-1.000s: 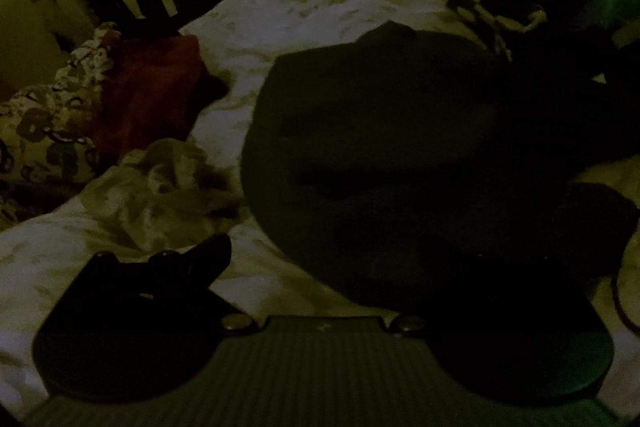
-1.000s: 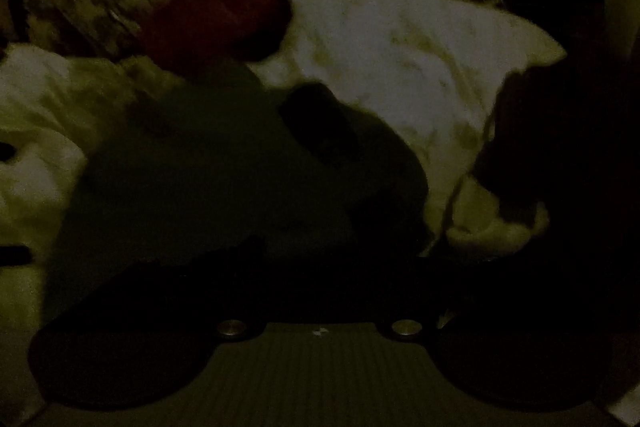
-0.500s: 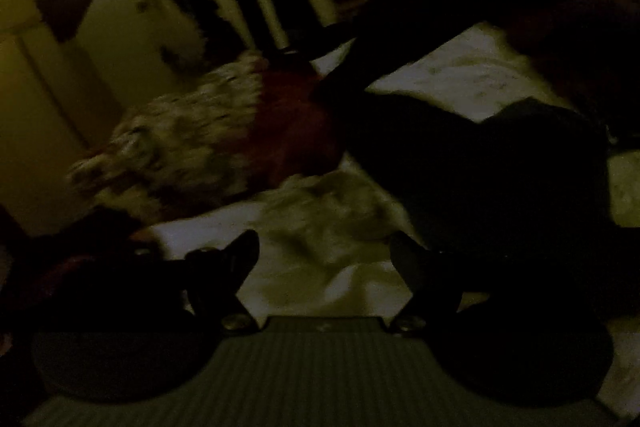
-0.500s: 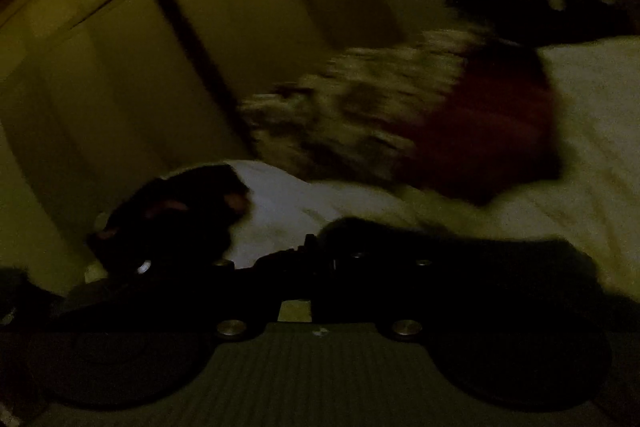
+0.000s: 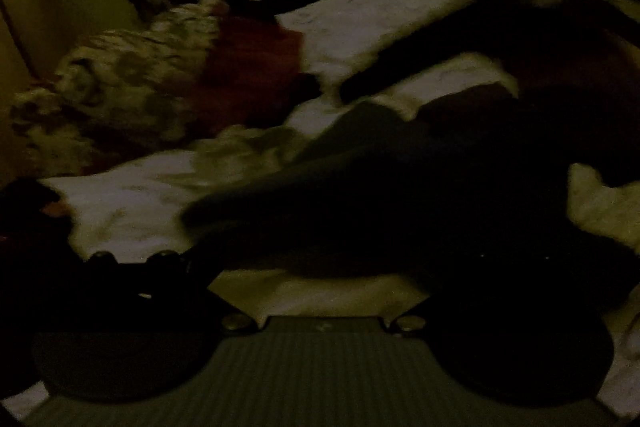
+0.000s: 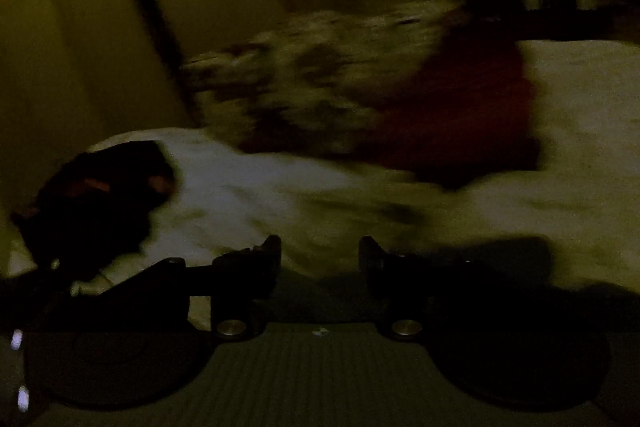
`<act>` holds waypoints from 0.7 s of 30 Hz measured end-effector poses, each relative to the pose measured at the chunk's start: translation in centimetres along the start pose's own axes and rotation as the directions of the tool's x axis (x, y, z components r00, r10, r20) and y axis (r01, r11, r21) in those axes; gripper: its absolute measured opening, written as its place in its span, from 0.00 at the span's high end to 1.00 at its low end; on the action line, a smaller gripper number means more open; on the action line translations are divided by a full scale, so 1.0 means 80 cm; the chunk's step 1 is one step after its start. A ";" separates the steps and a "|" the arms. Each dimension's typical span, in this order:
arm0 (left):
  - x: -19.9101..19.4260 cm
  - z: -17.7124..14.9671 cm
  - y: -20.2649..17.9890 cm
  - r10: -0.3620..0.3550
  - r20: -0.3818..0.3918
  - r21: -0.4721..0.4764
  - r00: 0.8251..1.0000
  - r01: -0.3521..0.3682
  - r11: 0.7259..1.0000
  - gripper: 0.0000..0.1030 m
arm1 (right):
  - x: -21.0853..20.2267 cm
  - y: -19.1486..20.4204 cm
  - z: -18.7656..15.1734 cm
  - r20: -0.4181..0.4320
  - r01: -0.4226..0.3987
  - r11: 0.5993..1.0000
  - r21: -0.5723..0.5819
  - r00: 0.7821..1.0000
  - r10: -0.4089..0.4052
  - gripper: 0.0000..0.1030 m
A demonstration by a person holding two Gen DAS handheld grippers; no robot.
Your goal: Fold small clothes
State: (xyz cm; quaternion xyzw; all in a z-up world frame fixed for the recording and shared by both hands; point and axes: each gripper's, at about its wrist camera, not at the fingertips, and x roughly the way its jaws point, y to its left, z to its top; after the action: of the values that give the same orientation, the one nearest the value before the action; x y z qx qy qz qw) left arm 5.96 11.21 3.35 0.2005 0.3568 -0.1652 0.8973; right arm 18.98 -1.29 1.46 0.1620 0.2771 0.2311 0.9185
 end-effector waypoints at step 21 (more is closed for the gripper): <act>0.171 -0.028 -0.092 -0.089 -0.290 -0.030 0.953 0.084 0.996 0.72 | -0.151 -0.009 -0.242 -0.274 0.143 0.977 -0.161 0.944 -0.183 0.71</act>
State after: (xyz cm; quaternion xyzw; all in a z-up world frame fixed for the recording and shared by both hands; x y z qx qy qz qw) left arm 10.91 3.79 -9.57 0.1993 0.4950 -0.1700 0.8285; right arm -1.04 -4.81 -9.01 0.0389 0.4030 0.1939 0.8936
